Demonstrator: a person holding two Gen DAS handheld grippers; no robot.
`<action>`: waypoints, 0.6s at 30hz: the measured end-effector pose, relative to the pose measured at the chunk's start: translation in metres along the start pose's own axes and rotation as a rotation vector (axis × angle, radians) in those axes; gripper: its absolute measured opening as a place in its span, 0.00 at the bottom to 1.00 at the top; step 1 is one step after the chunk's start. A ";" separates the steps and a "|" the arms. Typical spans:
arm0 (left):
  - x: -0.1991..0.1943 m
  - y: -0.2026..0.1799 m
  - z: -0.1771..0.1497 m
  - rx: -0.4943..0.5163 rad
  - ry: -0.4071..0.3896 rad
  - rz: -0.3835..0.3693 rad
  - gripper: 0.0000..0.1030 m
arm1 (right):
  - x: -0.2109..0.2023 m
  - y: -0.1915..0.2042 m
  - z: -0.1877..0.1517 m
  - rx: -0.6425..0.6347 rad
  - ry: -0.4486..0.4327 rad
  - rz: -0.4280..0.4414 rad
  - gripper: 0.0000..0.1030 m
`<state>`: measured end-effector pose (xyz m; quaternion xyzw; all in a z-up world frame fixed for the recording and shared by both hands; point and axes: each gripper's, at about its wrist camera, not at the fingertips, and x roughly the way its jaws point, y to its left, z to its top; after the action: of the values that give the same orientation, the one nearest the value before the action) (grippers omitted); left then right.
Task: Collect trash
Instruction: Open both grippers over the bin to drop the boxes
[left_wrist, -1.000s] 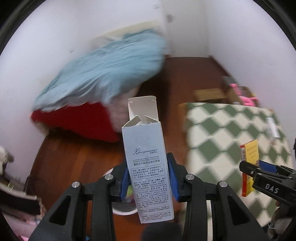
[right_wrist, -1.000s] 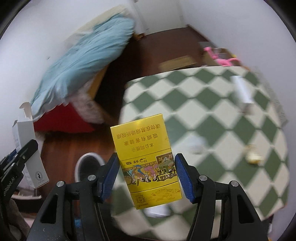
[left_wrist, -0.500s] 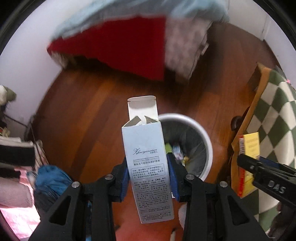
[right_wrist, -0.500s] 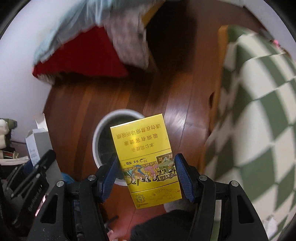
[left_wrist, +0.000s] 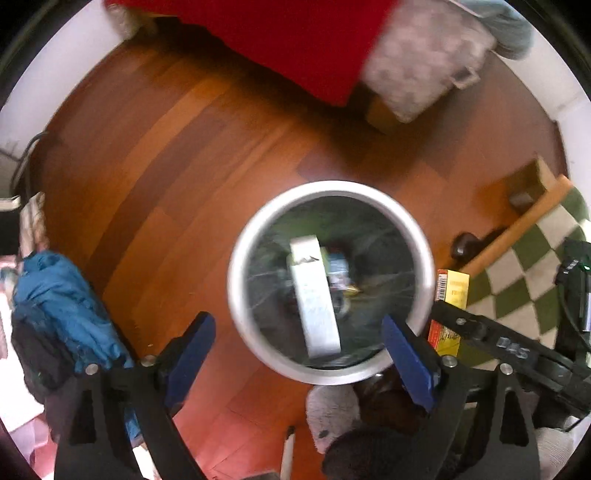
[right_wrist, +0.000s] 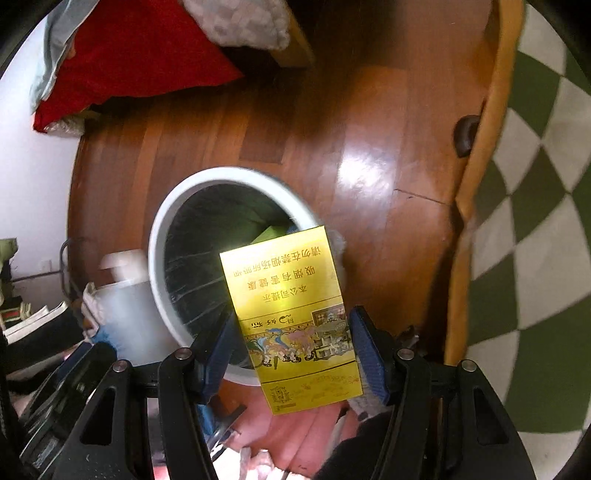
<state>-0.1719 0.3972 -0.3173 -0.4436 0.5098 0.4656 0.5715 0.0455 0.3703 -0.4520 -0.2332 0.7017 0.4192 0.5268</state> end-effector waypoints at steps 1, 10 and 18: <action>0.000 0.004 0.000 -0.007 -0.007 0.030 0.89 | 0.003 0.004 0.001 -0.009 0.007 0.011 0.72; 0.002 0.023 -0.020 -0.031 -0.047 0.167 0.89 | 0.008 0.029 -0.013 -0.134 -0.006 -0.139 0.99; -0.009 0.025 -0.031 -0.019 -0.053 0.162 0.89 | -0.012 0.037 -0.034 -0.194 -0.026 -0.241 0.99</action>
<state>-0.2019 0.3708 -0.3114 -0.3938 0.5244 0.5266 0.5410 0.0026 0.3608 -0.4248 -0.3600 0.6178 0.4219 0.5574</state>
